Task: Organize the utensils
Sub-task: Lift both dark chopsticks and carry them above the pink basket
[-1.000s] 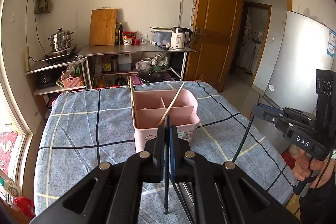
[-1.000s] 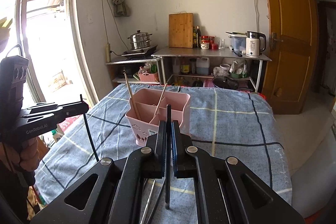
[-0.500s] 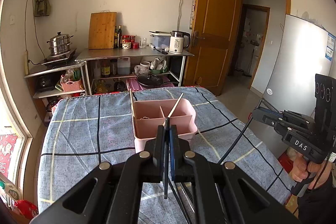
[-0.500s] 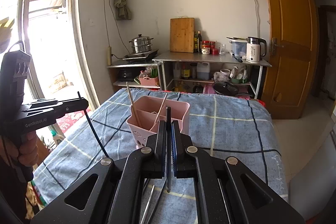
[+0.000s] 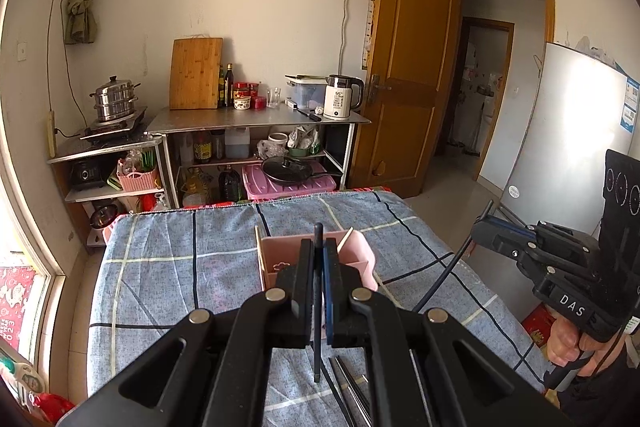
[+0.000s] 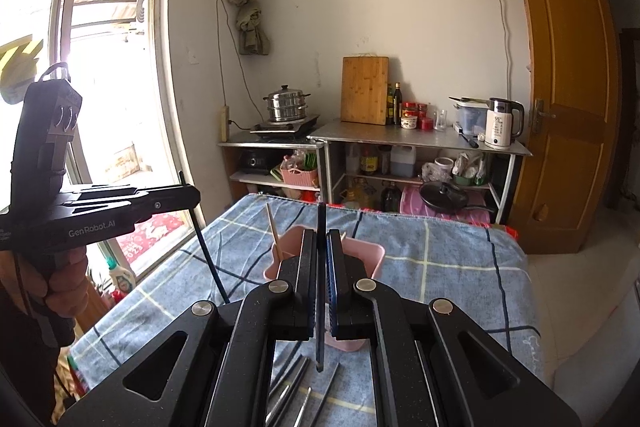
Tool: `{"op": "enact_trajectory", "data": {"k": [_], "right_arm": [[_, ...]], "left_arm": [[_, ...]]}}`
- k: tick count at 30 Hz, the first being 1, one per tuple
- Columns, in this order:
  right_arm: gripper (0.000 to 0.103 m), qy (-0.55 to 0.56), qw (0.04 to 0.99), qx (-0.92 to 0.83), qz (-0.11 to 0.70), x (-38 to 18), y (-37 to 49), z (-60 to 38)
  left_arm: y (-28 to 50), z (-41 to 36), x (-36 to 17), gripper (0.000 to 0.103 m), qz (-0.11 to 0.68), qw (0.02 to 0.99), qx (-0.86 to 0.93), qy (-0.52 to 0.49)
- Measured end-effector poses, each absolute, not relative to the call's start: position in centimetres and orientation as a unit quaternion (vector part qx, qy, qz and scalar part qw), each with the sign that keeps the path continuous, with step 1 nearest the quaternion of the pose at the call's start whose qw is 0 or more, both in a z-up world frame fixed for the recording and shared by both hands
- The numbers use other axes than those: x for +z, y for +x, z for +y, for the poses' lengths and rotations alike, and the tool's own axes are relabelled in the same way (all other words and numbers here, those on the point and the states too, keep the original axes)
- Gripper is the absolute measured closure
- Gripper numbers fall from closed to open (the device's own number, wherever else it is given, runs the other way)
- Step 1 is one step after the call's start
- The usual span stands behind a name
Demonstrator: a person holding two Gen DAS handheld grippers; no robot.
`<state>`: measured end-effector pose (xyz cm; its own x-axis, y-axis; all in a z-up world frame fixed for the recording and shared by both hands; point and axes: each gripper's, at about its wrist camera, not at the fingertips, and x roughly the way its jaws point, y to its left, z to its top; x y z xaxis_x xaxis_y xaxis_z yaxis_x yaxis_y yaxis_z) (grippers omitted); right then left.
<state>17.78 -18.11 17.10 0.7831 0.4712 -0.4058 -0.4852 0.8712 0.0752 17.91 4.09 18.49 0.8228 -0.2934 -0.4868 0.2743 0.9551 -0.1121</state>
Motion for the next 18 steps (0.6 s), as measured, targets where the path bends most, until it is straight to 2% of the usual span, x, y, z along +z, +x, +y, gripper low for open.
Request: {"op": "enact_trajectory", "data": {"k": [10,18], "right_arm": [[0.099,-0.01,0.947,0.266,0.178,20.2,20.6,-15.5],[0.099,0.005,0.947,0.268,0.174,20.6,23.4,-14.4]], "left_arm": [[20.8,5.3,22.4,0.098,0.228,0.963,-0.138,-0.028],[23.6,5.7,22.6,0.098,0.224,0.964,-0.136,-0.032]]}}
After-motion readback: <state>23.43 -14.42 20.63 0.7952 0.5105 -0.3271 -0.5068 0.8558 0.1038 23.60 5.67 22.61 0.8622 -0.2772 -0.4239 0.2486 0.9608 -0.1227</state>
